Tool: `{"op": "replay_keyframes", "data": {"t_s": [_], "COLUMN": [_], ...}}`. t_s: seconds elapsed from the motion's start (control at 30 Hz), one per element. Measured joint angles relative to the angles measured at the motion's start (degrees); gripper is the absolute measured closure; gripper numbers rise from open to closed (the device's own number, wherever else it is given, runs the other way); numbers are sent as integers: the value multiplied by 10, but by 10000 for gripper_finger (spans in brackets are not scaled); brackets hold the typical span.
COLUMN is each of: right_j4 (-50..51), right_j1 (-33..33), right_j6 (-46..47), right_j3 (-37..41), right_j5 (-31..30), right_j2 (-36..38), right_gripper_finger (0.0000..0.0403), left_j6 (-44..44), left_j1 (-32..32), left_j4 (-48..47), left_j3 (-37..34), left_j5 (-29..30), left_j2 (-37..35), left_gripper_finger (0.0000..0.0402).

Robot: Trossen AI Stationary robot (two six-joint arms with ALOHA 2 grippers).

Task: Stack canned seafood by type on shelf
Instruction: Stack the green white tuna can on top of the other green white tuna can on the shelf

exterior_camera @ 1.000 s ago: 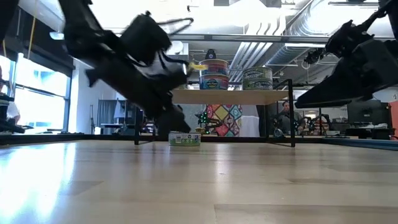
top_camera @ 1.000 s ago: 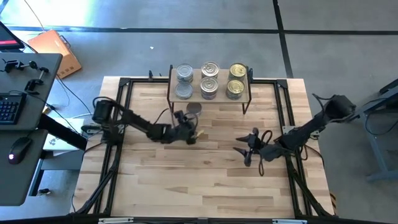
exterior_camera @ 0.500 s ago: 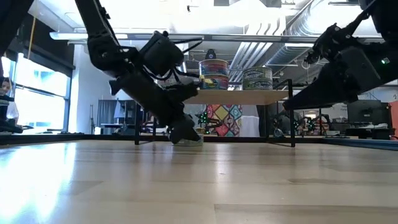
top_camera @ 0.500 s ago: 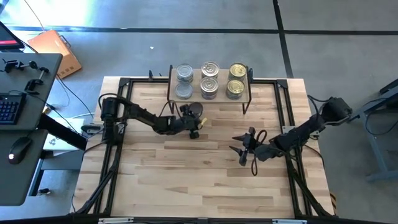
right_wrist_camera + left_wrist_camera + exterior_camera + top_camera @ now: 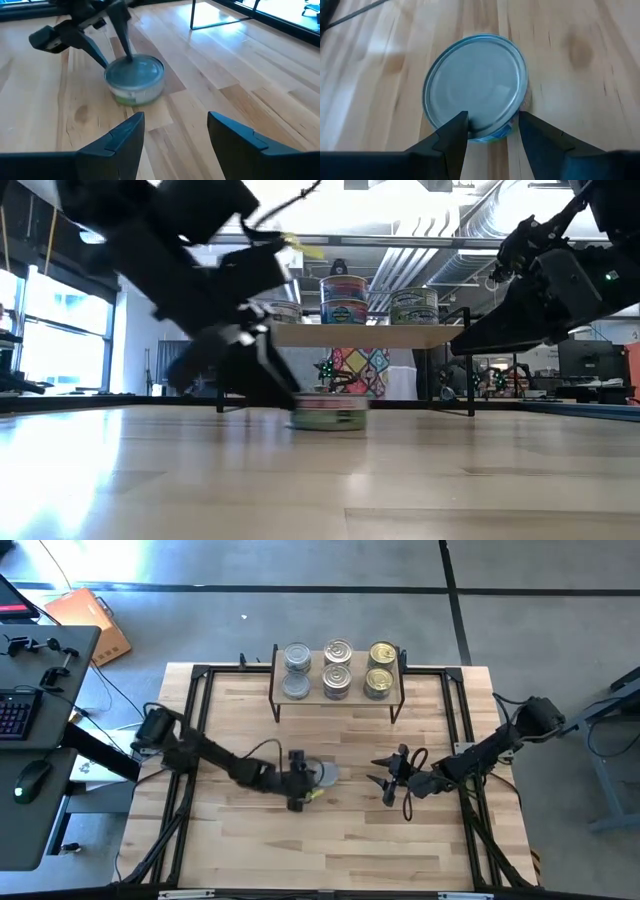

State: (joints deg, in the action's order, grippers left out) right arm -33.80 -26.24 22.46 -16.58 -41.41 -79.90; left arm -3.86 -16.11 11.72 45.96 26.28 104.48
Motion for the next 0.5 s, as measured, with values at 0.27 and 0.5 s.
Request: {"op": "replay_keyframes", "data": {"t_s": [0.27,0.5], "right_j4": [-1,-2], "right_j1": [0,0], "right_j6": [-4,-4], "right_j3": [0,0], "right_j5": [-1,-4], "right_j2": [0,0], "right_gripper_finger": [194,194], "left_j6": [-16,-54], "left_j1": [-59,-62], "left_j4": [-40,38], "left_j3": [-1,0], "left_j5": [20,39], "left_j2": [-21,-20], "left_gripper_finger": [234,234]}}
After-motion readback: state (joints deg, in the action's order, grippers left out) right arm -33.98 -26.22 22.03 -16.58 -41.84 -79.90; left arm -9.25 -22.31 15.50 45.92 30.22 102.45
